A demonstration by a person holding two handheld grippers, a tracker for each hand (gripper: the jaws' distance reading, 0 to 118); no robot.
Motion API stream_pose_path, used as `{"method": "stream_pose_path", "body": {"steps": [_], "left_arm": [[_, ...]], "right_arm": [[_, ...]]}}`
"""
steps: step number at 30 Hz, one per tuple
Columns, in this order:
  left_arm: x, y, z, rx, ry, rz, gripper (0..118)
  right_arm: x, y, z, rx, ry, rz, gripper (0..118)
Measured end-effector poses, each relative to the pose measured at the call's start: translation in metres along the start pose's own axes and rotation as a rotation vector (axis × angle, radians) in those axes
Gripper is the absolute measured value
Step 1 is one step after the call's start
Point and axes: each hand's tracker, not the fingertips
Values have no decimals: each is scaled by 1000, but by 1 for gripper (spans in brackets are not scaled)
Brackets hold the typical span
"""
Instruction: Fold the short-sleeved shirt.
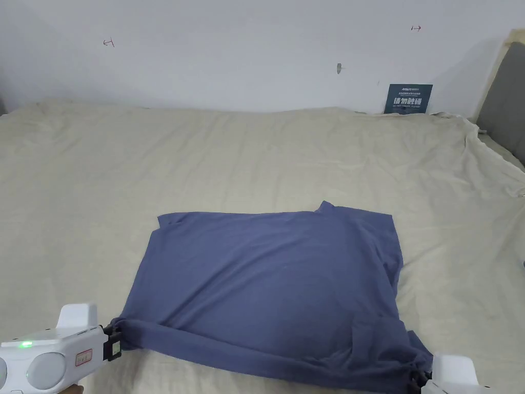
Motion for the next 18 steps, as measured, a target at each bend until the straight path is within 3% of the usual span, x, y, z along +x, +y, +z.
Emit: {"method": "stream_pose_path", "body": {"steps": [9,18], "left_arm": [[-8,41,3,75,-24,63,3],[9,109,-51,61,6,-8,3]], "right_arm": [[12,82,22,202,29,18,4],[26,149,-55,163,40,45,4]]}}
